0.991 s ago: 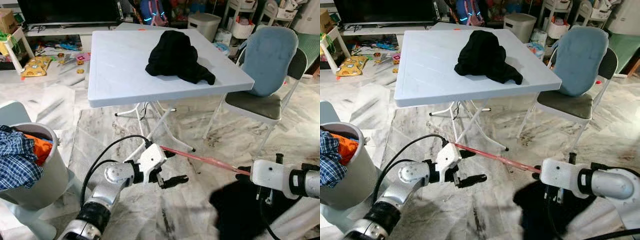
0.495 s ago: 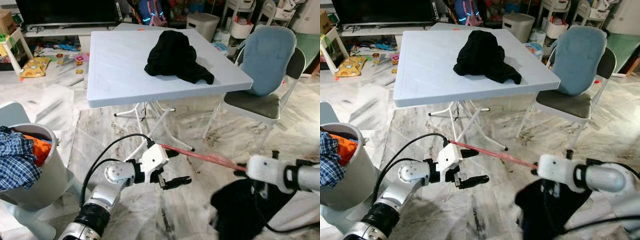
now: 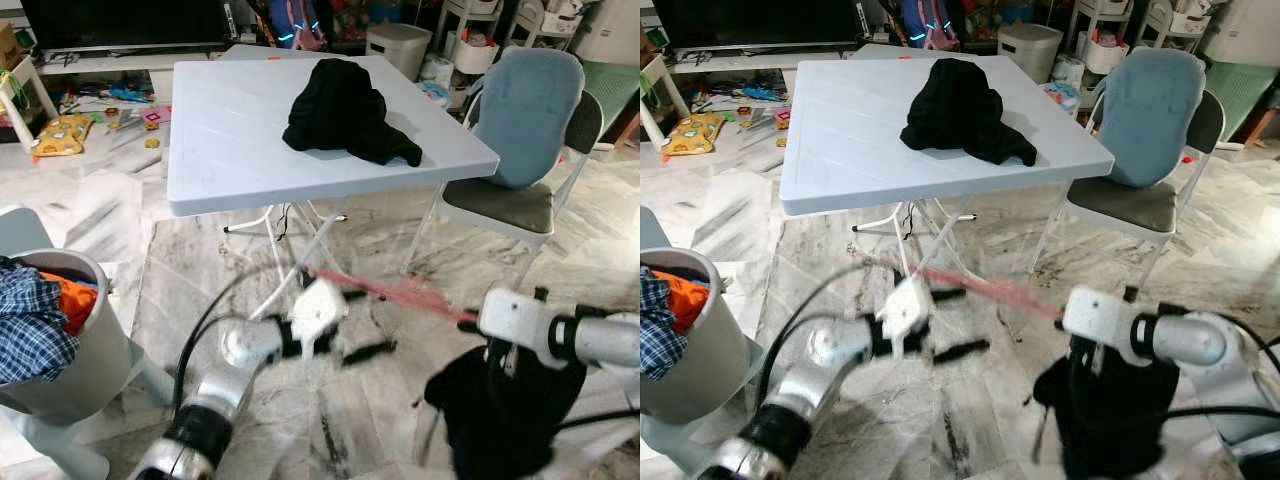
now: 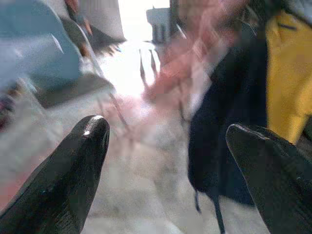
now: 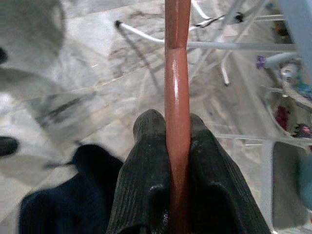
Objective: Hang hanger
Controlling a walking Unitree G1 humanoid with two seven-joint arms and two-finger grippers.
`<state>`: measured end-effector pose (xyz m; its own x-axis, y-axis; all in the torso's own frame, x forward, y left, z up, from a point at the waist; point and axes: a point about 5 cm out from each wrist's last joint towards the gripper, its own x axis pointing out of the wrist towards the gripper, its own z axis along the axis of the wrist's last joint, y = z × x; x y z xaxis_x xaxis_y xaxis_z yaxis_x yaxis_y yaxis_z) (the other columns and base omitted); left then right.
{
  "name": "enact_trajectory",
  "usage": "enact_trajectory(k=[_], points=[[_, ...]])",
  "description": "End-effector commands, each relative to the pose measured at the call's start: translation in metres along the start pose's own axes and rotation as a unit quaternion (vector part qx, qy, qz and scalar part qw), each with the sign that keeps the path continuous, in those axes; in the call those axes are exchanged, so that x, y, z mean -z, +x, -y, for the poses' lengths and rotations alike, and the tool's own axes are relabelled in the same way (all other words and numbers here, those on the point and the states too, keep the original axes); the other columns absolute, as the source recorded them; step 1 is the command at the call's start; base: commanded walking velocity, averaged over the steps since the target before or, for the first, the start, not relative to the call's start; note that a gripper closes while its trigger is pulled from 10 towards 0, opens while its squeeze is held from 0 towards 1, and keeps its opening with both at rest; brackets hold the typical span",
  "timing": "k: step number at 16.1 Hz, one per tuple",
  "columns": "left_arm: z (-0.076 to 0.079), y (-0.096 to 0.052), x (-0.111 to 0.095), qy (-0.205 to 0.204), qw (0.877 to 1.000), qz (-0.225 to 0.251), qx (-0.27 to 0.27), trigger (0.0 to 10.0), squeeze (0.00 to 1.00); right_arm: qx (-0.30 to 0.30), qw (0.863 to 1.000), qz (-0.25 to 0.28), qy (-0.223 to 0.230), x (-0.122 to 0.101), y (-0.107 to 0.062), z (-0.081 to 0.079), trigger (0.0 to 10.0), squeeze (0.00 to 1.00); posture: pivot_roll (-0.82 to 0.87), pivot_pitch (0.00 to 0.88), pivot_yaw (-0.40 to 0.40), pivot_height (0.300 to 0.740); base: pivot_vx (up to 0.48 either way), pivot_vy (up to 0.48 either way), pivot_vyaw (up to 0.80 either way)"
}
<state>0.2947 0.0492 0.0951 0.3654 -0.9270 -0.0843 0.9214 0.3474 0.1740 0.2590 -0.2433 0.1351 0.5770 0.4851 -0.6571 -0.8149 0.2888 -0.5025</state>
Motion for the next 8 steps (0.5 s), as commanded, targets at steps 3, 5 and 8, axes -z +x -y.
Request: enact_trajectory(k=[3,5,8], points=[[-0.015,-0.004,-0.013,0.037,0.999,0.008,0.006,10.0,0.74,-0.039,0.999,-0.025,-0.011,0.009,-0.012,-0.007,10.0,0.0,-0.01,0.0,-0.082,0.74,0.0,0.0,0.0],[-0.011,-0.006,-0.007,0.04,0.998,-0.008,0.037,10.0,0.2,-0.041,0.999,-0.024,-0.013,0.01,-0.014,-0.008,10.0,0.0,-0.01,0.0,-0.08,0.74,0.0,0.0,0.0],[0.005,-0.008,0.001,0.026,0.994,-0.011,0.106,10.0,0.0,-0.044,0.999,-0.02,-0.021,0.008,-0.016,-0.005,10.0,0.0,-0.02,0.0,-0.082,0.74,0.0,0.0,0.0]])
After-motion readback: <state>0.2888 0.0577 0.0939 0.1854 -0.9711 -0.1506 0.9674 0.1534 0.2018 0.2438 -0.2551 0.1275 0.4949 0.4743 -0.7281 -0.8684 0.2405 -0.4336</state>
